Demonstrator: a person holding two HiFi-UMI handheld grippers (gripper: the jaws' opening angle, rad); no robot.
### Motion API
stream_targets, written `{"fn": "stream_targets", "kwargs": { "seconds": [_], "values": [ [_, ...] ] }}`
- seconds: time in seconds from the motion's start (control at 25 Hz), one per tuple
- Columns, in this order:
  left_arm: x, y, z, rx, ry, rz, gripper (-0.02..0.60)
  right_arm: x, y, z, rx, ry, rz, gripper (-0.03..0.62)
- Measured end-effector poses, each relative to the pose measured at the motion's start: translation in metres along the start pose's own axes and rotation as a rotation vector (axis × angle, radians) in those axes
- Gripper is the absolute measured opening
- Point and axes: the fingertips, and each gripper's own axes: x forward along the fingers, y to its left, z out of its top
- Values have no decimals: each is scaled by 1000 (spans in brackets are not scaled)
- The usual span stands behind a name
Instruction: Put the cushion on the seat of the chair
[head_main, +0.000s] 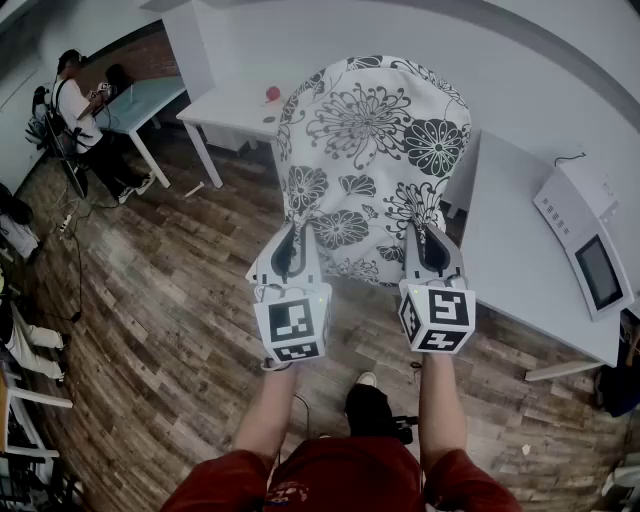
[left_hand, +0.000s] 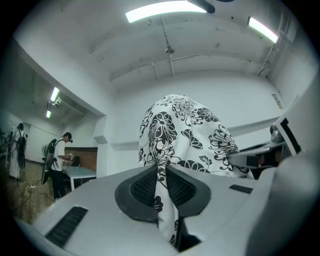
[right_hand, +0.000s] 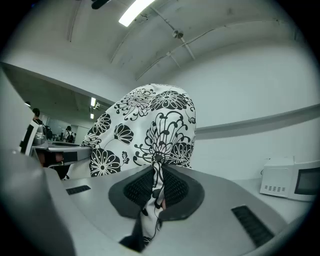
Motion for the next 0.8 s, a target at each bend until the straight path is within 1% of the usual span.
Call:
{"fn": "stream_targets", "kwargs": {
  "seconds": [0.12,0.2,0.32,0.44,0.64,0.8],
  "values": [
    [-6,2,13,17,9,20,46,-2,6,8,15,12,21,46],
    [-9,-2,16,9,19,19,46,-6,2,11,30,22,29,46],
    [-13,-6,17,3,30,25,46,-10,-3,11,51,28,46,46],
    [-6,-5,12,7,28,40,46,0,-4,7,51,23,63,46],
    [-17,-3,21,9,23,42,46,-7,6,13,42,23,58,46],
    [-13,-3,16,4,14,49,46,-3,1,9,32,12,55,48]
  ]
}}
